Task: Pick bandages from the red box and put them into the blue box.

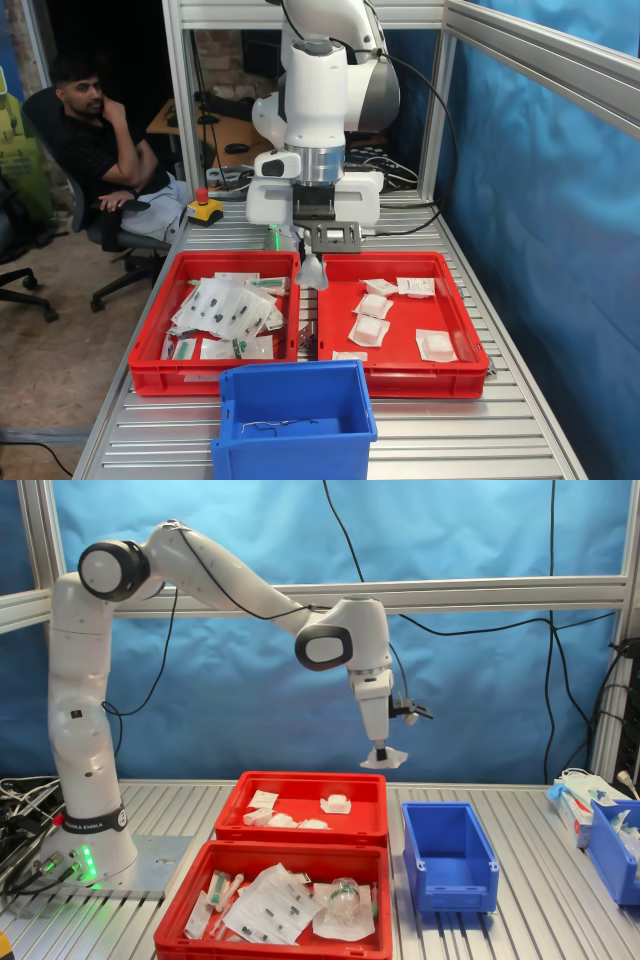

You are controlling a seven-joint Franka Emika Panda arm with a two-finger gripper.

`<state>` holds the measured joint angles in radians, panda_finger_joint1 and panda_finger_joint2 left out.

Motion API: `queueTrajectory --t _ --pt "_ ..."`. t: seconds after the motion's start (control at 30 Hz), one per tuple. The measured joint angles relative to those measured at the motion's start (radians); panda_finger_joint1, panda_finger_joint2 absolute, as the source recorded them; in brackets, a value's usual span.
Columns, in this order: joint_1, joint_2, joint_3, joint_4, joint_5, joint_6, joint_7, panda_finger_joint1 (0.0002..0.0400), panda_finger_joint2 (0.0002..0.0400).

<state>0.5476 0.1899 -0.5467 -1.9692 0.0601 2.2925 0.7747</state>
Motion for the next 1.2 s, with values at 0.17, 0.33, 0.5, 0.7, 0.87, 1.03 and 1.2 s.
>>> queueTrajectory --t 0.17,0.33,0.5,0.7,0.87,1.03,1.2 --pt "-0.001 0.057 -0.007 0.048 0.039 -0.003 0.0 0.0086 0.0086" --pt "-0.001 0.132 -0.01 0.102 0.064 -0.005 0.0 0.0086 0.0086" --pt "-0.002 0.209 -0.01 0.148 0.111 -0.007 0.0 0.0086 0.0086" --pt "-0.009 0.312 -0.01 0.212 0.194 -0.01 0.0 0.0086 0.0086" --pt "-0.016 0.36 -0.01 0.248 0.223 -0.011 0.0 0.0086 0.0086" --pt "-0.026 0.408 -0.009 0.292 0.262 -0.012 0.0 0.0086 0.0086" --pt "-0.042 0.444 -0.009 0.335 0.289 -0.013 0.0 0.0086 0.0086"
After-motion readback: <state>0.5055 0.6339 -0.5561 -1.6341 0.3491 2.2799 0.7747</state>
